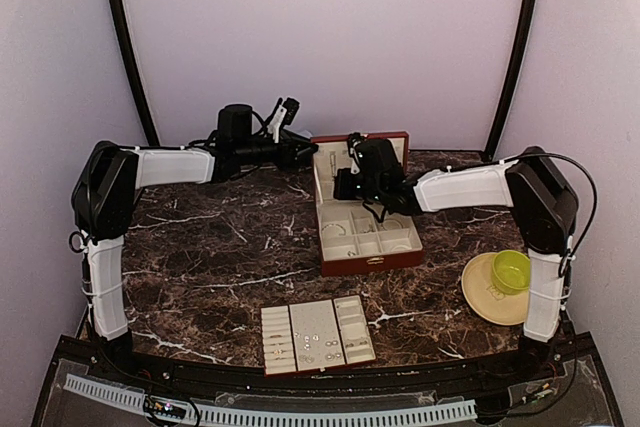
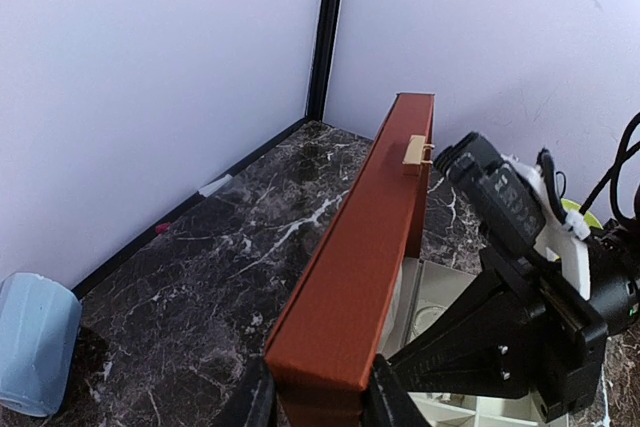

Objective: Organize the mixed jewelry
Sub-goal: Adjust the necklace in the compartment pouch, then pick up the compartment layer from the center of the board.

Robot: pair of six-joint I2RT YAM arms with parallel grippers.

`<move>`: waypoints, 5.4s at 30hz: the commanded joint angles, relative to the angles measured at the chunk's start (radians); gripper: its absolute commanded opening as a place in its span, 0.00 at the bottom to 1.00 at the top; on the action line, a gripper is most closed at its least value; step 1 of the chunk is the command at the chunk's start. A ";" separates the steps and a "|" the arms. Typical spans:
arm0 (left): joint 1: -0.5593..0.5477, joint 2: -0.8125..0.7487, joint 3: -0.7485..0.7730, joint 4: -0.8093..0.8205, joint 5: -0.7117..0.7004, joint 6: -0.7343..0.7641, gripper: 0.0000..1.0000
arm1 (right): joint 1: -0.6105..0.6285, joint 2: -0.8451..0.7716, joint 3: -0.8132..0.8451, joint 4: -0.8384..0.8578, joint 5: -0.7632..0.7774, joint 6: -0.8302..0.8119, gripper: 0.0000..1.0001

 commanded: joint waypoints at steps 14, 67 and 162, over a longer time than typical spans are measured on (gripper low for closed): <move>-0.003 -0.010 -0.003 -0.018 0.004 0.024 0.20 | -0.008 -0.010 0.030 0.005 0.071 -0.033 0.00; -0.002 -0.006 -0.013 0.006 0.004 0.010 0.19 | -0.023 0.039 0.102 -0.125 0.048 0.007 0.00; 0.337 -0.930 -0.585 -0.491 -0.559 -0.166 0.99 | 0.547 -0.332 -0.357 -0.827 0.014 0.565 0.37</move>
